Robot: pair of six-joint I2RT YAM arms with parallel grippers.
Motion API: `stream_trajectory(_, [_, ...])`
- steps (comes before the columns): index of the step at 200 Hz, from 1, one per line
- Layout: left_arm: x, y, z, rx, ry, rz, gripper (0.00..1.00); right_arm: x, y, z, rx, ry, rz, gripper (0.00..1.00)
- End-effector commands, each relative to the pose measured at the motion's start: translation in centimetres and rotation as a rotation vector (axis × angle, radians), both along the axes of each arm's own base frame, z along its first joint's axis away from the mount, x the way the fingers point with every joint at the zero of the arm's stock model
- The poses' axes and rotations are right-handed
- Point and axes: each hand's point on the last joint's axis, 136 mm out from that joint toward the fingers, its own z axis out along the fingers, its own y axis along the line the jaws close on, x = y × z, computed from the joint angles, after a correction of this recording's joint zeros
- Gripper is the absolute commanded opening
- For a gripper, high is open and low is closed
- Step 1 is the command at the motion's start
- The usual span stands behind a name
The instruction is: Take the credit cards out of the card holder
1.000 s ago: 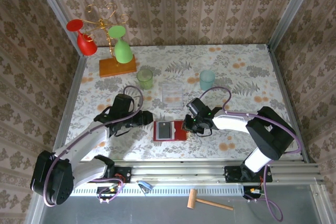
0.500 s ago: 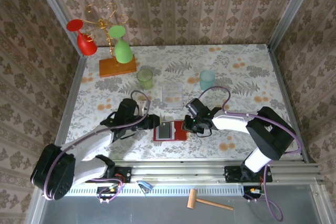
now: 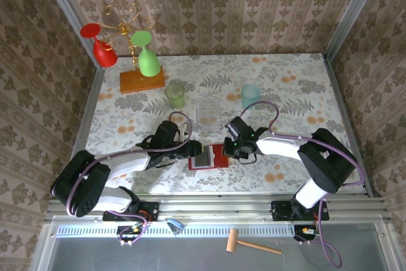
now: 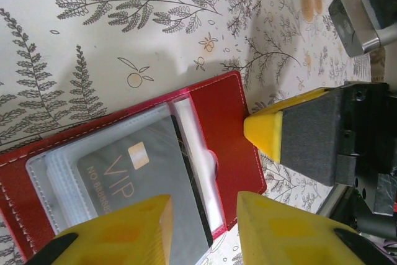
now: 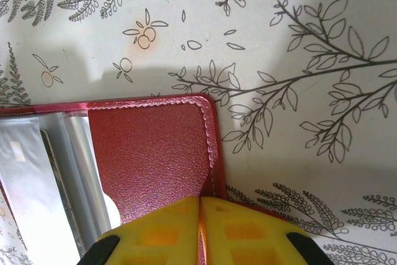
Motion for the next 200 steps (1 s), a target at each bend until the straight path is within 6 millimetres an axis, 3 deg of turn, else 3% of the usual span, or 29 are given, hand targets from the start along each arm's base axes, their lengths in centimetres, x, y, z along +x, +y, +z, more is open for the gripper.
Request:
stream_trajectory(1, [0.7, -0.5, 0.8, 0.000, 0.010, 0.028, 0.32, -1.4, -3.1, -2.4, -0.145, 0.069, -0.022, 0.10])
stream_trajectory(79, [-0.4, -0.9, 1.8, 0.111, 0.028, -0.010, 0.29, -0.7, -1.1, 1.8, -0.037, 0.031, -0.003, 0.12])
stream_trajectory(125, [-0.8, -1.6, 1.3, 0.103, 0.058, -0.017, 0.24, -0.4, 1.4, 3.7, 0.102, 0.031, 0.016, 0.15])
stream_trajectory(168, [-1.2, -2.3, 0.0, 0.100, 0.103, -0.024, 0.19, -0.1, 3.5, 4.6, 0.207, 0.037, 0.035, 0.16])
stream_trajectory(200, [-1.4, -2.4, -0.7, 0.098, 0.131, -0.023, 0.16, -0.1, 4.5, 4.1, 0.250, 0.071, 0.045, 0.17])
